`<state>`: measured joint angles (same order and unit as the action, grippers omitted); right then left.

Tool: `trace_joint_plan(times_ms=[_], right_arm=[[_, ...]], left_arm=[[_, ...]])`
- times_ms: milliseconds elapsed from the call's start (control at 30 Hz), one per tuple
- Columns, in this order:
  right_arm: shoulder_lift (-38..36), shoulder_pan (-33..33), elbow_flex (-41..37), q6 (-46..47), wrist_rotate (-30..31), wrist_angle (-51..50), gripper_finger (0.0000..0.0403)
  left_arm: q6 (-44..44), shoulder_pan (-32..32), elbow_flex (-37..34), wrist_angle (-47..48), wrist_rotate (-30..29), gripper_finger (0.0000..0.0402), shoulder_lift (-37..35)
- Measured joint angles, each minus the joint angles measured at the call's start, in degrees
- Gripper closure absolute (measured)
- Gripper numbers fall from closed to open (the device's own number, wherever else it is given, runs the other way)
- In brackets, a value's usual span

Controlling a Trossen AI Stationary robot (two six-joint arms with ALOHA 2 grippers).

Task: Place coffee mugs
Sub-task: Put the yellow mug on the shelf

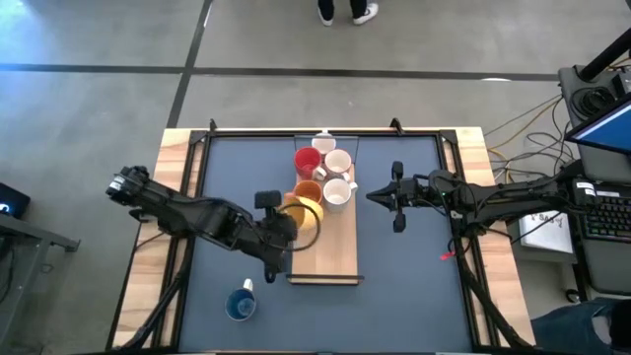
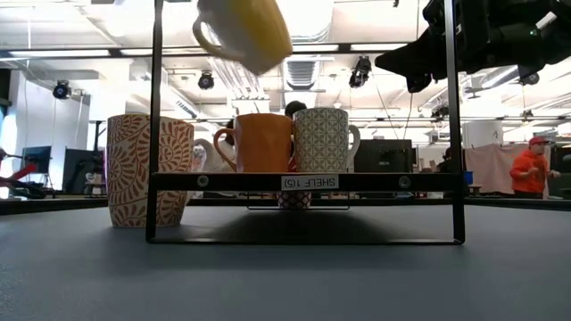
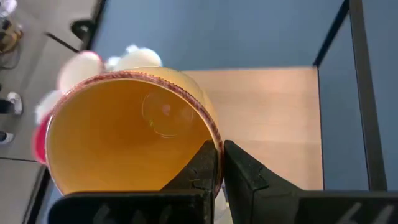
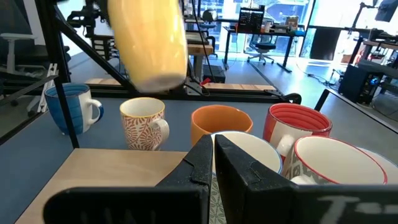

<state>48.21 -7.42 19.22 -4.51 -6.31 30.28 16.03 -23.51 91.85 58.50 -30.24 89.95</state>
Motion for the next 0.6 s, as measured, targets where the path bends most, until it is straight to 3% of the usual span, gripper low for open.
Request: trace_joint_plan(times_ms=[200, 467, 600], right_arm=[[0.0, 0.0, 0.0, 0.0, 0.0, 0.0, 0.0394], [0.0, 0.0, 0.0, 0.0, 0.0, 0.0, 0.0394], [0.0, 0.0, 0.0, 0.0, -0.1, 0.0, 0.0394]], left_arm=[[-1.1, 0.0, 0.0, 0.0, 6.7, 0.0402, 4.7], [-2.5, 1.0, 0.0, -0.2, 7.8, 0.0402, 9.4], [-2.6, 2.6, 0.0, -0.2, 12.0, 0.0402, 10.6]])
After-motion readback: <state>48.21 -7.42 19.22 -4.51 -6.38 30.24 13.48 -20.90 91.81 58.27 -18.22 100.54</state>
